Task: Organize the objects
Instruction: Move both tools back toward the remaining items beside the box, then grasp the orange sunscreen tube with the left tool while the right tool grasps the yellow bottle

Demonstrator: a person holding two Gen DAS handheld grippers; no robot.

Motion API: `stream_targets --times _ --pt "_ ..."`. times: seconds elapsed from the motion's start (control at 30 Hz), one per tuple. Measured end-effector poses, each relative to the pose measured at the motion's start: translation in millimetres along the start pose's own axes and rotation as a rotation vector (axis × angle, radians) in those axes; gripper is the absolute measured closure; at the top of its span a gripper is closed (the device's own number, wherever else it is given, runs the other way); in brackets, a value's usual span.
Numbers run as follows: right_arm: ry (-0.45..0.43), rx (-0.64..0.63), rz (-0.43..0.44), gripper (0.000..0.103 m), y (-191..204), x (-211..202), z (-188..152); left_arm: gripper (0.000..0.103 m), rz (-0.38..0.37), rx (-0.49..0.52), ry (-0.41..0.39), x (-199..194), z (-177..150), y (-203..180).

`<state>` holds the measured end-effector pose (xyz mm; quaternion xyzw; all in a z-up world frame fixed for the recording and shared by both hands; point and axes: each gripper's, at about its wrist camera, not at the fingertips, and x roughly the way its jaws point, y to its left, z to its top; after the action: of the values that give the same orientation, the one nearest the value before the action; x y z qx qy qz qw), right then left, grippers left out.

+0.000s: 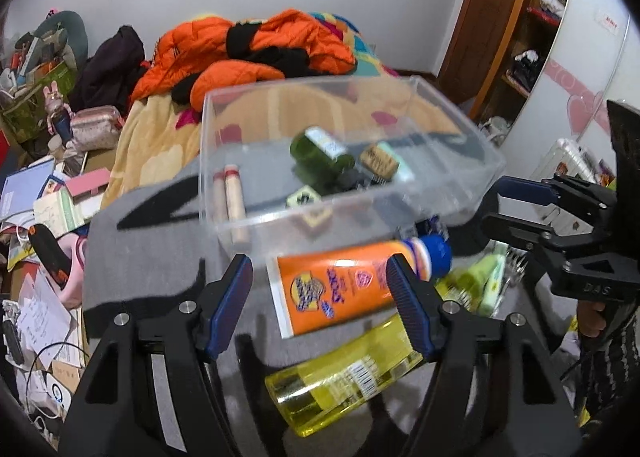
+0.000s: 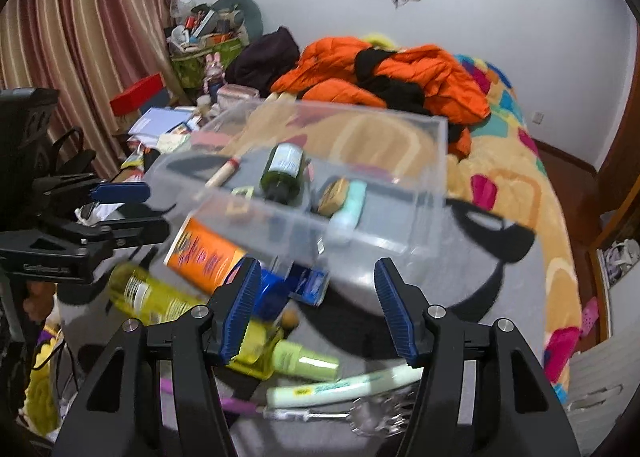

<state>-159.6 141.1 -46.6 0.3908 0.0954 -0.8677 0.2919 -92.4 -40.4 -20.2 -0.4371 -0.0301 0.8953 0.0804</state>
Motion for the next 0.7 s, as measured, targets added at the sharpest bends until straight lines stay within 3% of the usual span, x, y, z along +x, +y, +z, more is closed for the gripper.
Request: stream_targets --times 0.27,0.43,0.5,0.6,0.7 --pt "0.066 0.022 0.077 0.048 8.1 23.5 -15.9 0.034 -0.062 -0.055 0.109 34.2 -18.5 18.1" --pt "0.088 0.014 0.097 0.048 12.4 33.1 -17.0 0.016 -0.14 -0.051 0.138 47.3 -18.0 14.8" --pt "0.094 0.007 0.099 0.048 13.9 36.4 -17.6 0.014 -0.14 -0.031 0.128 48.1 -17.4 9.4" --pt "0.108 0.004 0.108 0.053 16.7 40.4 -19.4 0.014 -0.152 -0.01 0.123 48.0 -14.2 3.2" --pt "0.113 0.007 0.138 0.062 18.3 41.9 -18.8 0.022 -0.147 0.024 0.105 43.0 -13.8 -2.1"
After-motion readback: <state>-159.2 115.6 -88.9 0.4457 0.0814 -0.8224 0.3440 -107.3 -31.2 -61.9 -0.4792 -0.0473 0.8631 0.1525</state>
